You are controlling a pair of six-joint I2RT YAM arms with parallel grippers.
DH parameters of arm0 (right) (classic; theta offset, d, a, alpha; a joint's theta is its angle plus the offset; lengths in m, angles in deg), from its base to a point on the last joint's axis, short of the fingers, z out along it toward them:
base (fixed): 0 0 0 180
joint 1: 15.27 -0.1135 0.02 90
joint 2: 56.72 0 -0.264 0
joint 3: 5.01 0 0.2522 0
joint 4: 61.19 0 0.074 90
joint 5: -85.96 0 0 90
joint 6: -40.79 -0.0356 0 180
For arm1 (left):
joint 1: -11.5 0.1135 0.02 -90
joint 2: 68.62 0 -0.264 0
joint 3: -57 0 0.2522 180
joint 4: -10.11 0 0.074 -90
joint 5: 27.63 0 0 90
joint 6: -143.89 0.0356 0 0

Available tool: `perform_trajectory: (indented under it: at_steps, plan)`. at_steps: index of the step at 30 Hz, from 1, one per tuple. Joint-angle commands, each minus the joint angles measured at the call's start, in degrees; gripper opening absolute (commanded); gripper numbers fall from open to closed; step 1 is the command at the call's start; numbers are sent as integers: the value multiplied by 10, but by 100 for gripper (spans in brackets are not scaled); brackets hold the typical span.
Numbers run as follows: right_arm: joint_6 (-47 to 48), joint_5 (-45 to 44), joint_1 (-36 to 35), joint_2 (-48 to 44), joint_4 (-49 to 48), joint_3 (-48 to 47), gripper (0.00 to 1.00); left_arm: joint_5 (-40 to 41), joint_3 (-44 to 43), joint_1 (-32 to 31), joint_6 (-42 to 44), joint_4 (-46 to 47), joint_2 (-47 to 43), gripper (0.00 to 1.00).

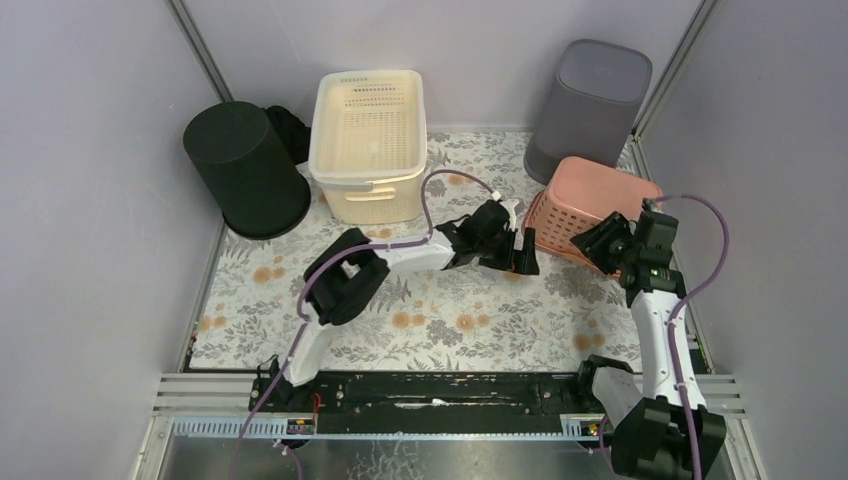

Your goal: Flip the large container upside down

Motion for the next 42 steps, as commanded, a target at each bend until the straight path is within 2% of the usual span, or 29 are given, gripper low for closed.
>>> perform_trajectory:
  at_steps: [1,6,11,16,21,23,29,42]
  plan:
    - [-22,15,44,14,-74,38,49,2,37,6,40,-48,-93,100]
    - [-29,-24,70,66,-118,56,48,79,79,47,60,-140,-222,100]
    - [-39,-58,99,122,-153,35,48,170,-12,132,121,-263,-286,100]
    - [-41,-58,115,166,-168,-1,48,204,-170,235,156,-362,-243,100]
    - [-29,3,115,111,-149,-11,49,225,-330,292,201,-433,-136,100]
    - [-20,35,115,77,-128,-14,49,218,-363,301,217,-433,-103,100]
    - [-32,127,115,2,-107,-1,48,207,-376,302,238,-366,-48,100]
    - [-70,202,110,7,-156,6,44,275,-412,297,243,-281,28,99]
